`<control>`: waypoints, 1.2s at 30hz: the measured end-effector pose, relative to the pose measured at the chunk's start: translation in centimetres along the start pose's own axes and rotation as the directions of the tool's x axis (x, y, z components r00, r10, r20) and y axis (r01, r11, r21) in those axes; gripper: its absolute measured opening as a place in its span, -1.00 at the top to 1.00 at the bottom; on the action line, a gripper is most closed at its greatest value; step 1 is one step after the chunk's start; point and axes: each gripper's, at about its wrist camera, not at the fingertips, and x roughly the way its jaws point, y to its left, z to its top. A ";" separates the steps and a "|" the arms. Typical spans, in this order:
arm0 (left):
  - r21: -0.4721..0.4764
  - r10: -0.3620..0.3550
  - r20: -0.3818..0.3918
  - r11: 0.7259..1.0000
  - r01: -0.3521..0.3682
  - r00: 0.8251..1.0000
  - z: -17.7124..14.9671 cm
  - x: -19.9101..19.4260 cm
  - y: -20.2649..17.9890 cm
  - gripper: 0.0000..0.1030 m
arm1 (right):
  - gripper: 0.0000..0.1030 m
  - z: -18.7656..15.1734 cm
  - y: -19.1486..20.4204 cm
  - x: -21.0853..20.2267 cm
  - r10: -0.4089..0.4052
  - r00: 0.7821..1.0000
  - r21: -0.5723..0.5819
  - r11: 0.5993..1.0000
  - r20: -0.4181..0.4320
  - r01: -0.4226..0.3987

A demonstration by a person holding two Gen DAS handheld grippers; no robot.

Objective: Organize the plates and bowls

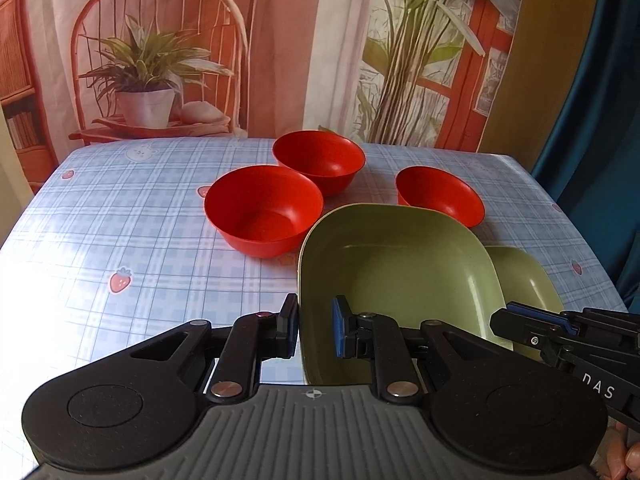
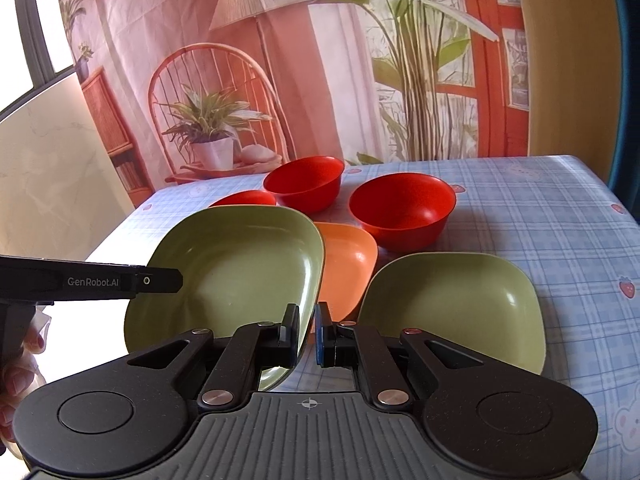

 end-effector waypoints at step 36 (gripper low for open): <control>0.055 -0.072 -0.119 0.995 0.079 0.990 4.3 8.7 0.8 0.63 | 0.85 2.9 -5.3 5.6 -0.040 0.999 0.068 0.997 -0.033 0.042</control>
